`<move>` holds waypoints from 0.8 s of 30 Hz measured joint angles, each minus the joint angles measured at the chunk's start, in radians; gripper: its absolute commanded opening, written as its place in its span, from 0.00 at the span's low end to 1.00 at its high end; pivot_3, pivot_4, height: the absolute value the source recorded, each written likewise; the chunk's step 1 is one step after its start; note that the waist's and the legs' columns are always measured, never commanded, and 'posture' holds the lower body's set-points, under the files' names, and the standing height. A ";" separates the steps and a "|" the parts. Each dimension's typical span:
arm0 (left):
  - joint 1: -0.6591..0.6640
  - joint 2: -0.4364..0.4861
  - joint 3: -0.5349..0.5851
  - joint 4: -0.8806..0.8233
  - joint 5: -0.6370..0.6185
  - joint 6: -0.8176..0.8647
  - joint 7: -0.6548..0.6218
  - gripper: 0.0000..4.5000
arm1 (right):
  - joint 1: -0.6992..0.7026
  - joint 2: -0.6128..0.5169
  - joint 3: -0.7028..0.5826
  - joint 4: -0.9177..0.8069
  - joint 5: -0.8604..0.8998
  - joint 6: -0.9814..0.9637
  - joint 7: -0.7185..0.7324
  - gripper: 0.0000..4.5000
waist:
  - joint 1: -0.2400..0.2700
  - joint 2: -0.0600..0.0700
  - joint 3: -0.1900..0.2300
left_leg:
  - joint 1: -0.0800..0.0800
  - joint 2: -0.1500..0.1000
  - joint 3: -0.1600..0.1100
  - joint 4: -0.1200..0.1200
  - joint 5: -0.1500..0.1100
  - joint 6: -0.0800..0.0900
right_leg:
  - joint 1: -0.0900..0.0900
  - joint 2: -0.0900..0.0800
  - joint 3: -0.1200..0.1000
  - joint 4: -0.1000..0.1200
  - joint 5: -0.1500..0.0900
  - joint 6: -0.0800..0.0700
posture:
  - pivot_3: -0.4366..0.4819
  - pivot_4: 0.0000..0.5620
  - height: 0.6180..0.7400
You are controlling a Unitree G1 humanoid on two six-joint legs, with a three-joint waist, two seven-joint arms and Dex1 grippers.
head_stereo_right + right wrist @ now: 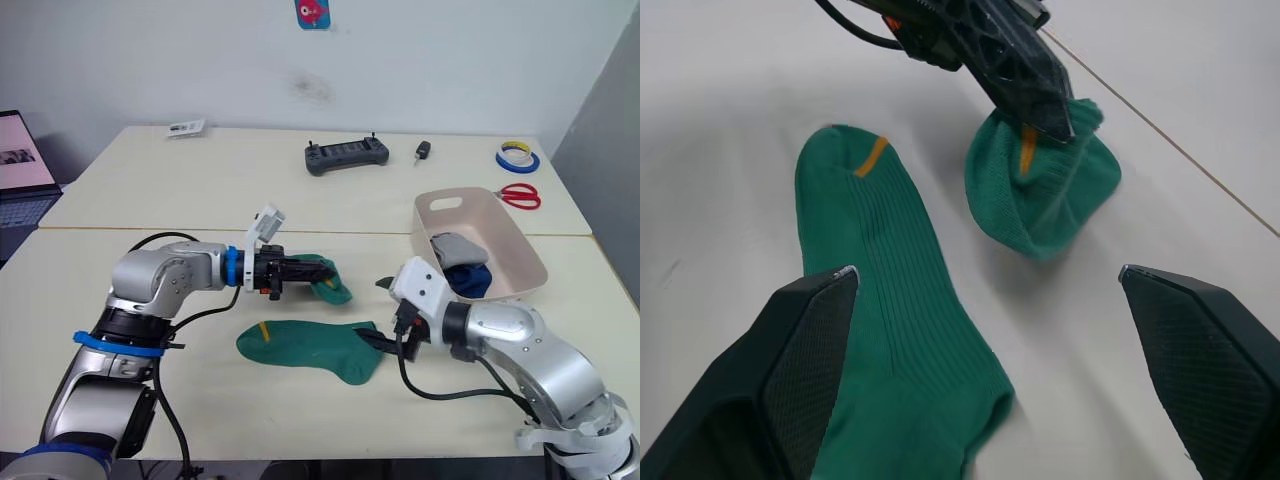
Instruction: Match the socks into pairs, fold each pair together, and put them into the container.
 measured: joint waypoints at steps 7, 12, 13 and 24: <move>0.004 0.094 -0.009 -0.068 -0.045 0.008 -0.119 0.01 | 0.022 -0.046 -0.077 -0.022 0.047 0.031 -0.004 1.00 | -0.004 0.000 0.000 | 0.001 0.001 0.000 0.000 0.000 0.000 | 0.000 0.002 0.001 0.000 0.000 0.000 | 0.48 0.27 1.00; 0.041 0.276 0.021 -0.073 -0.066 0.023 -0.207 0.01 | 0.036 -0.050 -0.087 -0.036 0.068 0.038 -0.011 1.00 | -0.002 0.000 0.000 | 0.001 0.000 0.000 -0.001 0.000 0.000 | 0.000 0.002 0.001 0.000 0.000 0.000 | 0.48 0.27 1.00; 0.055 0.303 0.024 -0.072 -0.063 0.019 -0.213 0.01 | 0.037 -0.050 -0.087 -0.036 0.069 0.038 -0.012 1.00 | -0.001 0.000 0.000 | 0.001 0.000 0.000 -0.001 0.000 0.000 | 0.000 0.001 0.001 0.000 0.000 0.000 | 0.48 0.27 1.00; 0.201 0.392 0.017 0.054 0.073 -0.114 -0.212 0.01 | -0.091 0.203 0.041 0.119 0.005 0.097 -0.203 1.00 | 0.000 0.000 0.000 | -0.001 0.001 0.000 -0.001 0.000 0.000 | -0.002 0.001 0.001 0.001 0.000 0.000 | 0.48 0.27 1.00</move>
